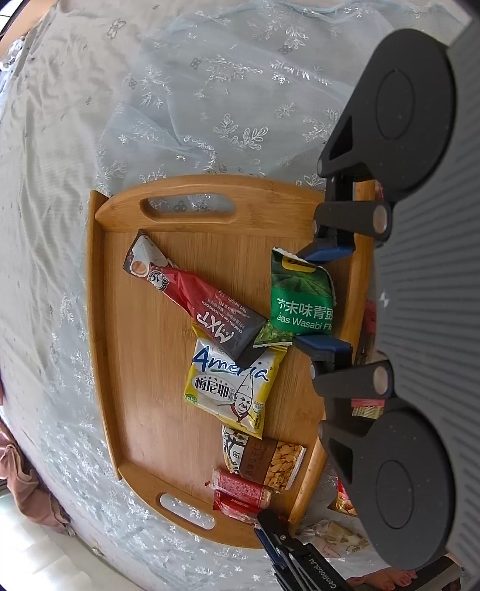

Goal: Organize snacks
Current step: 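Open both tools to drop the snacks onto the tray, then grasp the white-red wrapped pack with the left tool while the right tool grasps the red biscuit pack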

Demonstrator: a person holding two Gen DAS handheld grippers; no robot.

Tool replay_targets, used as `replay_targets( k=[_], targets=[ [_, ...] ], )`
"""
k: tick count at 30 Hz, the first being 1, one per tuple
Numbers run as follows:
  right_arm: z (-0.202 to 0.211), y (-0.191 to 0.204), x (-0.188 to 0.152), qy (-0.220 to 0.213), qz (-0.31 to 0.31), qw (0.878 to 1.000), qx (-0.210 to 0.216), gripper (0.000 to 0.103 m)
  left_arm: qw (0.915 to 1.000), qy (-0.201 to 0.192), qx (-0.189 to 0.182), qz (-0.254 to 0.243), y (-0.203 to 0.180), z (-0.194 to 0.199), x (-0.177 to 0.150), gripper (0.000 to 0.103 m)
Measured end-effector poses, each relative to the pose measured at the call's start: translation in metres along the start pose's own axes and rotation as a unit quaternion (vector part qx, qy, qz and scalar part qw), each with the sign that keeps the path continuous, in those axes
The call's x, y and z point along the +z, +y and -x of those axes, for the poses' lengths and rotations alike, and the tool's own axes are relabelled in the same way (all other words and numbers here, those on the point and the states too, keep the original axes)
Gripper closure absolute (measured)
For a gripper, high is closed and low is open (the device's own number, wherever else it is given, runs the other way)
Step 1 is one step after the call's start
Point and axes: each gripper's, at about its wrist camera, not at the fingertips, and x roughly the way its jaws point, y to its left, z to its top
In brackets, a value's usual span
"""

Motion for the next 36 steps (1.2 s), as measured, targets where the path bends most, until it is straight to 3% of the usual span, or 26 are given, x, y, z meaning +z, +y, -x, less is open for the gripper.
replay_targets(
  k=[1, 3, 6, 11, 20, 25, 31, 36],
  targets=[
    [0.001, 0.0, 0.0, 0.0, -0.003, 1.0, -0.002, 0.057, 1.0, 0.0, -0.002, -0.001, 0.0, 0.001, 0.0, 0.073],
    [0.002, 0.001, 0.001, -0.002, -0.003, 1.0, -0.011, 0.041, 1.0, -0.001, -0.006, -0.001, 0.0, 0.004, 0.001, 0.068],
    [0.004, 0.006, 0.001, -0.003, 0.01, 1.0, -0.017, 0.037, 1.0, -0.003, -0.008, -0.003, 0.001, 0.012, 0.001, 0.061],
    [0.015, 0.013, -0.003, -0.022, 0.022, 0.999, -0.013, 0.021, 0.9995, -0.017, -0.015, -0.022, 0.0, 0.033, -0.005, 0.047],
    [0.041, 0.018, -0.028, -0.102, 0.036, 0.994, -0.016, 0.009, 0.9966, -0.06, -0.032, -0.046, 0.003, 0.073, -0.024, 0.017],
    [0.048, 0.013, -0.056, -0.162, 0.037, 0.985, -0.051, 0.008, 0.9965, -0.057, -0.014, -0.059, 0.01, 0.079, -0.031, 0.015],
    [0.06, -0.001, -0.096, -0.234, 0.013, 0.97, -0.061, 0.004, 0.9974, -0.046, -0.004, -0.055, 0.026, 0.078, -0.046, 0.015],
    [0.057, -0.009, -0.124, -0.26, 0.001, 0.962, -0.079, 0.004, 0.9979, -0.033, 0.012, -0.054, 0.033, 0.072, -0.057, 0.015]
  ],
)
